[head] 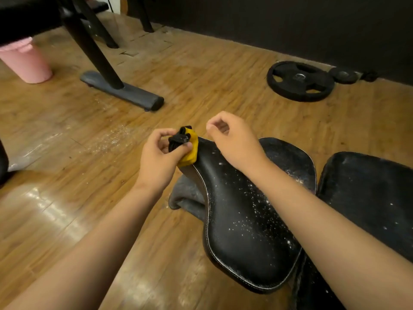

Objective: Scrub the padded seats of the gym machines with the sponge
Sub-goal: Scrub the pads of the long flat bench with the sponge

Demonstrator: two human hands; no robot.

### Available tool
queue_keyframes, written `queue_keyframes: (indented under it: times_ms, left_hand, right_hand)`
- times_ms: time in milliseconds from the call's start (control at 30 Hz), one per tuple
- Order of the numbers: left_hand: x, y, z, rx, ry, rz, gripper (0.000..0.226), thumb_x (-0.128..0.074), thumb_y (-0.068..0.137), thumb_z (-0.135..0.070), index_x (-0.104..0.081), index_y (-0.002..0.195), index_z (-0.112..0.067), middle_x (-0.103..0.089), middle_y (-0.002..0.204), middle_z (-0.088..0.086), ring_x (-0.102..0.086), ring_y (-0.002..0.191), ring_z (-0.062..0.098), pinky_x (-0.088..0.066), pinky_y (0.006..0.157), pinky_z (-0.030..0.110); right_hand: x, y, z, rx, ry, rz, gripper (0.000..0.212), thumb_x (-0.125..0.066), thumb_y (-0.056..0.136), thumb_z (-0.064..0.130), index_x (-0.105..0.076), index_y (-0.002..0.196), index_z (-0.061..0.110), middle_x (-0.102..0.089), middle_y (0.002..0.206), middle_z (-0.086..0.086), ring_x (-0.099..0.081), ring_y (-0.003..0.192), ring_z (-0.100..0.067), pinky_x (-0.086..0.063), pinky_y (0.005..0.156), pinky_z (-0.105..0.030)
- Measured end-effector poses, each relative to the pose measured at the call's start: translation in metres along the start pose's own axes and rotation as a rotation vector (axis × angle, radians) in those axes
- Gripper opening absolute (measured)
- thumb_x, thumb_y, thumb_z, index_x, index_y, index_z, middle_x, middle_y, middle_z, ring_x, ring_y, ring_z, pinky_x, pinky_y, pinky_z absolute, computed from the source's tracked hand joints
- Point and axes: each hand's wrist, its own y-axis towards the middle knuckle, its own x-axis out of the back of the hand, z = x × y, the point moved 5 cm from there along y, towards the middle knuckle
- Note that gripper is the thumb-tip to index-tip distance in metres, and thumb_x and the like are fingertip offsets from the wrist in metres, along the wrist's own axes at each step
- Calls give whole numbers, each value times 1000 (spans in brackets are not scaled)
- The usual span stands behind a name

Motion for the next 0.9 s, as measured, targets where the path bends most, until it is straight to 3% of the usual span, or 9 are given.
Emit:
queue_keyframes:
  times_ms: [67,167,333,400,500,667,733,833,900]
  left_hand:
    - [0,3,-6,-54,90,-64,40,-79,76,-14,-55,107,-19,-64,101,6,-61,86,14,-53,75,30]
    - [1,3,-18,-156,193,-132,39,-78,74,-14,-53,103,-20,-60,94,-9,-55,77,3,-46,69,18]
    - [4,-7,-38,-260,186,-251,36,-77,76,-16,-57,106,-18,-61,94,-12,-54,79,0,-45,68,12]
    - [-2,-10,-42,-282,149,-267,35,-77,77,-13,-58,106,-17,-61,93,-12,-54,78,-2,-44,66,10]
    - [-14,-12,-39,-296,96,-248,36,-78,76,-10,-58,104,-21,-62,97,-10,-56,79,3,-47,69,15]
    - [-25,-14,-31,-319,49,-155,46,-74,75,-4,-52,110,-25,-60,99,-11,-57,82,9,-50,73,22]
    - [-27,-10,-33,-339,46,-70,56,-75,74,-2,-47,116,-25,-62,101,-8,-59,85,9,-51,76,22]
    - [-21,-3,-34,-342,-27,-10,47,-66,75,-3,-49,113,-24,-65,103,-5,-60,88,8,-49,79,21]
    - [-5,4,-18,-273,-84,-179,33,-58,80,-1,-54,106,-21,-66,104,0,-58,86,7,-48,82,24]
  right_hand:
    - [-2,-8,23,65,76,-69,13,-54,93,16,-65,87,16,-66,85,4,-61,80,-11,-52,75,-37]
    - [-15,-15,41,70,74,-40,19,-51,92,11,-70,92,14,-69,94,0,-63,88,-17,-51,81,-41]
    - [-20,-15,43,-14,62,-39,17,-58,93,28,-64,104,16,-66,101,1,-62,96,-16,-51,84,-40]
    - [-22,-16,41,-60,74,11,26,-56,94,35,-57,112,16,-64,100,4,-60,97,-13,-51,81,-33]
    - [-26,-17,34,-161,184,102,33,-51,96,39,-49,120,16,-57,89,15,-56,86,-7,-42,68,-13]
    - [-34,-5,11,-315,408,80,38,-58,91,42,-53,116,13,-66,105,-2,-63,99,-16,-51,88,-36]
    - [-37,6,2,-391,531,43,38,-67,87,38,-55,112,12,-67,103,-3,-65,97,-17,-53,86,-35]
    - [-34,31,-6,-299,527,48,28,-74,82,31,-60,97,14,-68,92,-3,-65,86,-15,-52,76,-33]
    - [-27,50,-6,-164,362,154,23,-70,85,33,-60,96,16,-67,89,2,-63,81,-11,-52,76,-28]
